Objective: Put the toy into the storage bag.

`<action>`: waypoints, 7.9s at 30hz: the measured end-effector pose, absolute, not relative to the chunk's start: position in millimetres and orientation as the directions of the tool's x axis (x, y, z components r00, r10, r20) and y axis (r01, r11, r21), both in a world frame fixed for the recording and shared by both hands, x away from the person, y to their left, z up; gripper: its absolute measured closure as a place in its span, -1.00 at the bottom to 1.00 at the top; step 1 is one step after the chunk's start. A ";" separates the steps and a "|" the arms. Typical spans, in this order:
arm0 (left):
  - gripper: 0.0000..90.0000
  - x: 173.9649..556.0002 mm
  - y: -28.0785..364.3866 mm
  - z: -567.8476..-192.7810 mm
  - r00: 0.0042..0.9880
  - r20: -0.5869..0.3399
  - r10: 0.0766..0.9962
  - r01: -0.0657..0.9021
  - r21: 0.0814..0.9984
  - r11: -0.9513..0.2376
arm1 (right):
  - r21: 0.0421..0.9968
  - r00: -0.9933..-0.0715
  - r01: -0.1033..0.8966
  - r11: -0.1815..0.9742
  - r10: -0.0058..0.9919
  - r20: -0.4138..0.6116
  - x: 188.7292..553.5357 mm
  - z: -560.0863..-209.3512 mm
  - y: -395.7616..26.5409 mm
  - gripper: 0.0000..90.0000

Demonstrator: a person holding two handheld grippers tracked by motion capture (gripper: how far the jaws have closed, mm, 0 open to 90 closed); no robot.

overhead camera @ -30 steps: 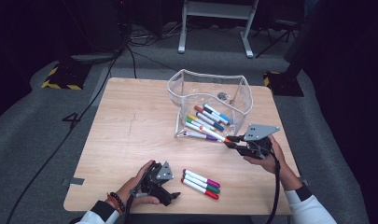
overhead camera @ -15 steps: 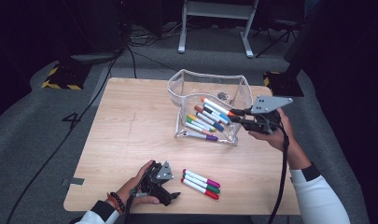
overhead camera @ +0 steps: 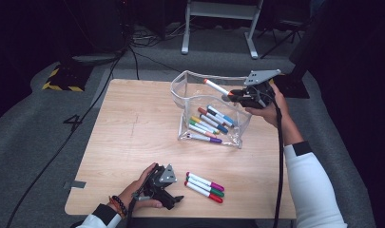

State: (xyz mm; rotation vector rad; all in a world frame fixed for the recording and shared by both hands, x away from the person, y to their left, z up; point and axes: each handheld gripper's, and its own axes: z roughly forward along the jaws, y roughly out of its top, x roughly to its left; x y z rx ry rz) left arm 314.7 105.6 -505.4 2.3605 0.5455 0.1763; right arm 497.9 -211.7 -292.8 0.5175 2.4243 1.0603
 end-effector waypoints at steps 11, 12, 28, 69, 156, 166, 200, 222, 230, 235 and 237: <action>-0.99 314.7 105.5 -505.5 0.902 -0.023 0.430 0.335 0.666 -0.667 | 0.647 -0.813 0.315 0.694 0.550 -0.194 536.0 -320.5 -208.4 0.67; -0.99 314.7 105.6 -505.5 0.902 -0.023 0.431 0.336 0.665 -0.668 | 0.638 -0.814 0.323 0.699 0.550 -0.190 538.0 -322.3 -208.2 0.67; -0.99 314.7 105.5 -505.5 0.902 -0.023 0.431 0.336 0.665 -0.667 | 0.466 -0.889 0.362 0.807 0.450 -0.089 544.6 -337.3 -195.8 0.67; -0.99 314.8 105.5 -505.5 0.903 -0.023 0.430 0.335 0.665 -0.668 | 0.766 -0.823 0.222 0.603 0.537 -0.184 422.1 -319.3 -285.3 0.06; -0.99 316.2 104.2 -505.3 0.909 -0.018 0.417 0.323 0.662 -0.676 | 0.806 -0.909 0.044 0.590 0.359 -0.213 390.7 -363.9 -224.6 0.66; -0.99 316.1 104.0 -505.4 0.908 -0.021 0.419 0.326 0.664 -0.673 | 0.825 -0.870 0.027 0.564 0.420 -0.259 417.6 -323.8 -235.1 0.66; -0.99 316.3 104.2 -505.2 0.909 -0.018 0.416 0.323 0.662 -0.677 | 0.612 -0.863 0.312 0.727 0.486 -0.137 541.0 -330.5 -197.9 0.66; -0.99 316.2 104.2 -505.2 0.909 -0.018 0.416 0.323 0.662 -0.677 | 0.588 -0.841 0.342 0.732 0.518 -0.156 535.4 -321.3 -208.3 0.08; -0.99 316.2 104.2 -505.2 0.909 -0.018 0.417 0.323 0.662 -0.677 | 0.719 -0.775 0.326 0.614 0.609 -0.168 513.6 -293.5 -240.6 -0.05; -0.99 316.3 104.3 -505.2 0.909 -0.017 0.416 0.322 0.661 -0.677 | 0.758 -0.758 0.304 0.577 0.628 -0.173 494.7 -286.2 -254.7 -0.13; -0.99 316.3 104.2 -505.2 0.909 -0.017 0.416 0.322 0.662 -0.677 | 0.776 -0.763 0.278 0.566 0.621 -0.180 481.6 -285.7 -262.1 -0.15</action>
